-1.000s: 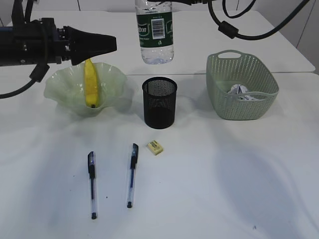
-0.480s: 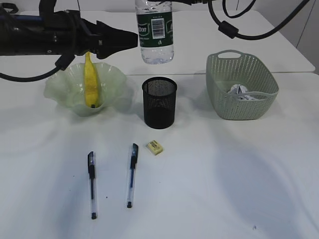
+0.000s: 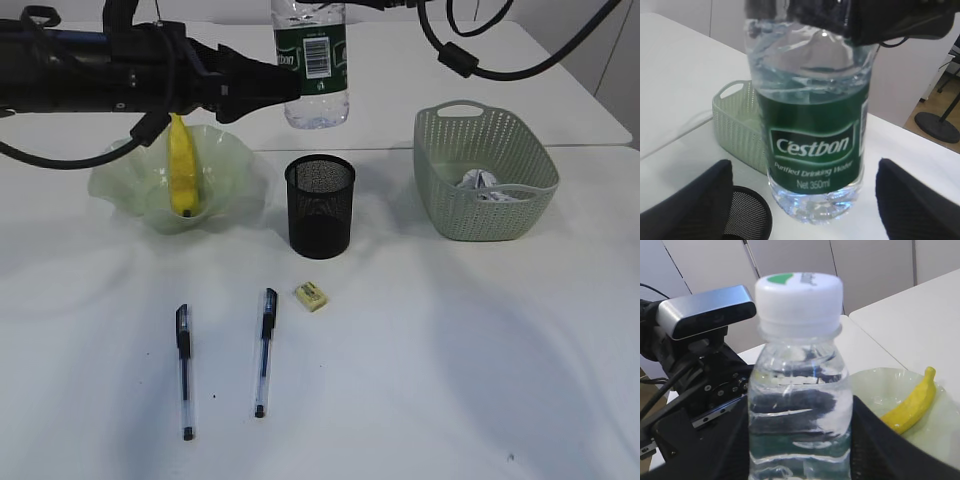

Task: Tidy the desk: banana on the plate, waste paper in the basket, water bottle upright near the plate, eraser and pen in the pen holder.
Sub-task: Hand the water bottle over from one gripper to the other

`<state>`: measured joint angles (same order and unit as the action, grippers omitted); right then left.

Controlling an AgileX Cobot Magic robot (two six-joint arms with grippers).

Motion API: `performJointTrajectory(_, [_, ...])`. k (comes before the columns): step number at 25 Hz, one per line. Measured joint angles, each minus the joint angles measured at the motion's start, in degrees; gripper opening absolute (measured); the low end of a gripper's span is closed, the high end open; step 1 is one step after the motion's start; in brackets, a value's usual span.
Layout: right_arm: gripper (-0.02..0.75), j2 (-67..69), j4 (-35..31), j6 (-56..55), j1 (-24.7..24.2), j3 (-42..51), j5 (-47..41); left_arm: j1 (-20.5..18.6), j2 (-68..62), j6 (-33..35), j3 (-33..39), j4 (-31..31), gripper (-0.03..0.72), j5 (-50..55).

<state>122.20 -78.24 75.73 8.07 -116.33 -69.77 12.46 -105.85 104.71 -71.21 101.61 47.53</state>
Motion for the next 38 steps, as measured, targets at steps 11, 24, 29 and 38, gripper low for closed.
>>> performJointTrajectory(11, [0.378, 0.0, 0.0, 0.0, 0.0, 0.0, 0.0, 0.7, 0.0, 0.0, -4.21, 0.0, 0.633, -0.33])
performJointTrajectory(24, [0.378, 0.0, 0.1, 0.0, 0.0, 0.0, 0.0, 3.86, -2.64, -0.08, -7.28, 0.0, 0.622, -2.31])
performJointTrajectory(29, [0.378, 0.0, 0.1, 0.0, 0.0, 0.0, 0.0, 3.95, -2.77, -0.08, -7.51, 0.0, 0.615, -3.13])
performJointTrajectory(38, [0.378, 0.0, 0.1, 0.09, 0.0, 0.0, 0.25, 4.09, -2.77, -0.08, -7.51, 0.0, 0.605, -5.34])
